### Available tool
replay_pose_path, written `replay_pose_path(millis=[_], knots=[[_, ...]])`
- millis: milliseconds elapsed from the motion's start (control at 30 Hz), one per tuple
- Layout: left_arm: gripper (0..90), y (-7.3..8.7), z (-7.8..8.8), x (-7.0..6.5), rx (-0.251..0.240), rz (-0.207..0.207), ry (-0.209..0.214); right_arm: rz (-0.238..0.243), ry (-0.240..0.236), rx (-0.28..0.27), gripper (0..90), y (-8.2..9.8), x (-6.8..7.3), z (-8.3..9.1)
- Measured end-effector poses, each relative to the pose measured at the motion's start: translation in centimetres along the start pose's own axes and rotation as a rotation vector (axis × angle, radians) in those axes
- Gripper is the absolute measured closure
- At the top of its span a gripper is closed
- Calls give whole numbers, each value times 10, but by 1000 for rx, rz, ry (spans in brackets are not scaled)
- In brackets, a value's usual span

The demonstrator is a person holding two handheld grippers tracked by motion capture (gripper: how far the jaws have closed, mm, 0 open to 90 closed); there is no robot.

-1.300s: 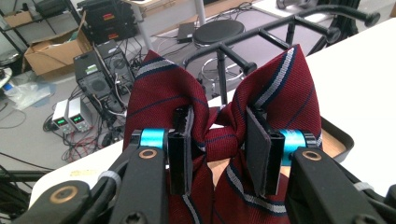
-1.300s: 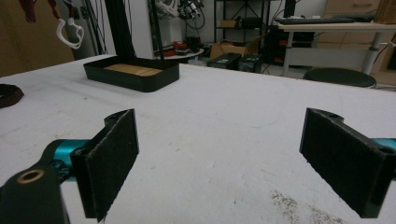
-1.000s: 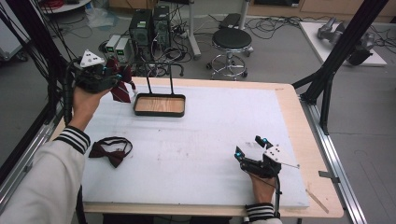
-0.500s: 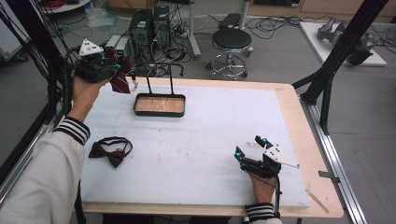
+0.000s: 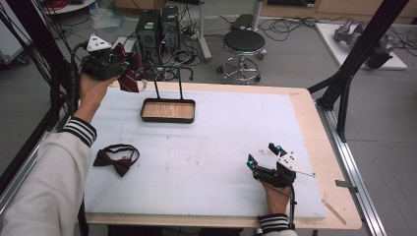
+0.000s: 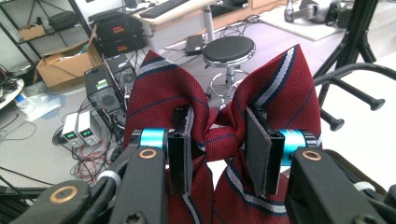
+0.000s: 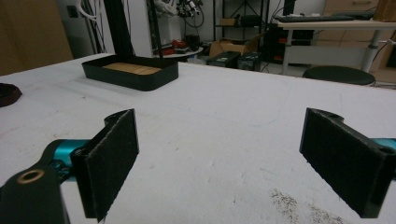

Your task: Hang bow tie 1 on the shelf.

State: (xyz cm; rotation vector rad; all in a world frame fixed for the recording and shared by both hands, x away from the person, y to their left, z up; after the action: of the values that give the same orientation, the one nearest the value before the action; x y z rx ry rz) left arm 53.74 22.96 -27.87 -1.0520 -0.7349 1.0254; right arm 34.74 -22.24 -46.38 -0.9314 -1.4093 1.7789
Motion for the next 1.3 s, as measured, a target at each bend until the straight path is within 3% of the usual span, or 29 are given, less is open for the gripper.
replay_pose_path(millis=[233, 367, 733, 1300], knots=[[646, -5, -5, 2, 0, -2, -16, -1, -2, 0, 110, 0, 0, 0], [646, -5, -8, 10, 1, 13, -36, 0, -1, 0, 109, 0, 0, 0], [646, 21, -16, 28, 54, 72, -77, -1, -3, 3, 110, 0, 1, 0], [646, 58, -18, 37, 107, 87, -84, -2, 2, 5, 110, 0, 0, 0]])
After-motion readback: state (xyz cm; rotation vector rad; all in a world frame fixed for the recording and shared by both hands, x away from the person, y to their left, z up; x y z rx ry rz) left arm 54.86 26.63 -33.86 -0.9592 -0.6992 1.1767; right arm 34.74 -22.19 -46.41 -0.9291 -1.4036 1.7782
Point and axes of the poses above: each handheld gripper's, and its own axes: z roughly backward along the jaws, y roughly out of its underside, x roughly to its left, the point moved 8 cm from there along -z, roughly forward along the jaws, and after that the axes turned 10 degrees about z, right-handed, at the moved point
